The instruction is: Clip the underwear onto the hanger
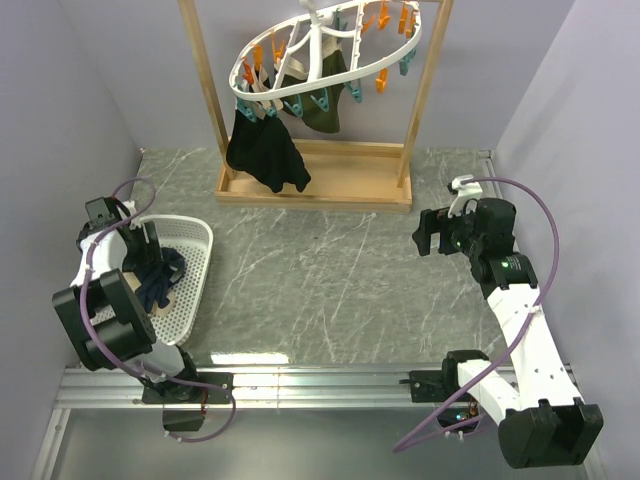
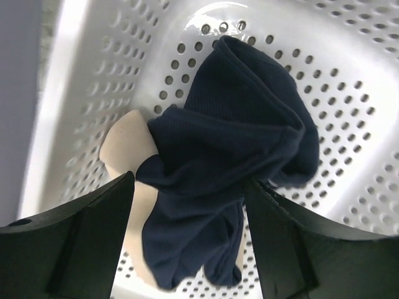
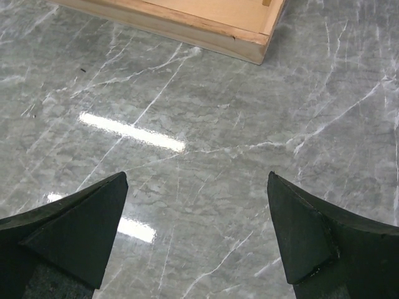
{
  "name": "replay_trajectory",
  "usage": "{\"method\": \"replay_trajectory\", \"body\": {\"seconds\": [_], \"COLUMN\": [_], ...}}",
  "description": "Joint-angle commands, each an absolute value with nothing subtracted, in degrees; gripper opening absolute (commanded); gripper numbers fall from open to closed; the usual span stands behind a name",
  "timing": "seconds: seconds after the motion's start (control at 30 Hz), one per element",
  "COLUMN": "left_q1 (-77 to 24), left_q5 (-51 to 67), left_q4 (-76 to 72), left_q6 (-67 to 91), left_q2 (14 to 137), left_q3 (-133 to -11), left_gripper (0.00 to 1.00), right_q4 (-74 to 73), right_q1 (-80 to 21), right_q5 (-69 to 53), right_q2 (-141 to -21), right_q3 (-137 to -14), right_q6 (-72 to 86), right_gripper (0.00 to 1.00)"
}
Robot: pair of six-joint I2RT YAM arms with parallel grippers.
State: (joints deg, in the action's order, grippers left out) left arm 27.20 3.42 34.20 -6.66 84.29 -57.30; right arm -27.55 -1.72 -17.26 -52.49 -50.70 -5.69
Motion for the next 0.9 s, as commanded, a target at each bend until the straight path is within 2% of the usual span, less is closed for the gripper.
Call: {"method": "replay_trajectory", "body": {"seconds": [0.0, 0.1, 0.2, 0.23, 0.3, 0.33, 0.4, 0.43, 0.63, 0.87], "left_q1": [27.42, 27.33, 27.33, 27.33, 27.33, 27.25, 27.16, 26.81, 23.12, 9.69], "left_q5": [3.34, 3.25, 4.13, 5.44, 6.76, 7.99, 9.31, 9.58, 14.85, 20.82], "left_q4": [29.89, 28.92, 28.83, 29.0, 30.14, 30.67, 32.24, 32.95, 40.33, 48.07], "left_q6": [-4.66, -4.48, -4.48, -4.48, -4.57, -4.57, -4.83, -4.75, -6.5, -9.75], "left_q2": [86.13, 86.75, 86.75, 86.66, 85.96, 85.0, 83.16, 82.54, 73.05, 59.6], "left_q3": [-55.64, -54.85, -54.84, -55.45, -56.33, -57.29, -58.62, -60.28, -67.22, -71.1], "left_gripper": [0.76, 0.74, 0.65, 0.54, 0.43, 0.3, 0.15, 0.03, 0.0, 0.0], "right_q4": [-27.6, -27.86, -27.86, -27.86, -28.04, -28.04, -27.95, -27.95, -27.95, -29.18], "right_q1": [-1.49, -1.49, -1.49, -1.49, -1.49, -1.49, -1.49, -1.49, -1.49, -1.49], "right_q5": [-17.93, -17.75, -18.02, -18.1, -18.19, -18.28, -18.37, -18.37, -18.81, -20.39], "right_q2": [-52.82, -52.91, -53.0, -53.09, -53.26, -53.26, -53.17, -53.09, -52.56, -53.26], "right_q3": [-53.7, -53.96, -54.05, -54.23, -54.23, -54.4, -54.4, -54.32, -54.4, -56.34], "right_q6": [-6.15, -6.24, -6.15, -6.15, -6.15, -6.15, -6.24, -6.15, -6.24, -5.98], "right_gripper": [1.0, 1.0, 1.0, 1.0, 1.0, 1.0, 1.0, 1.0, 1.0, 1.0]}}
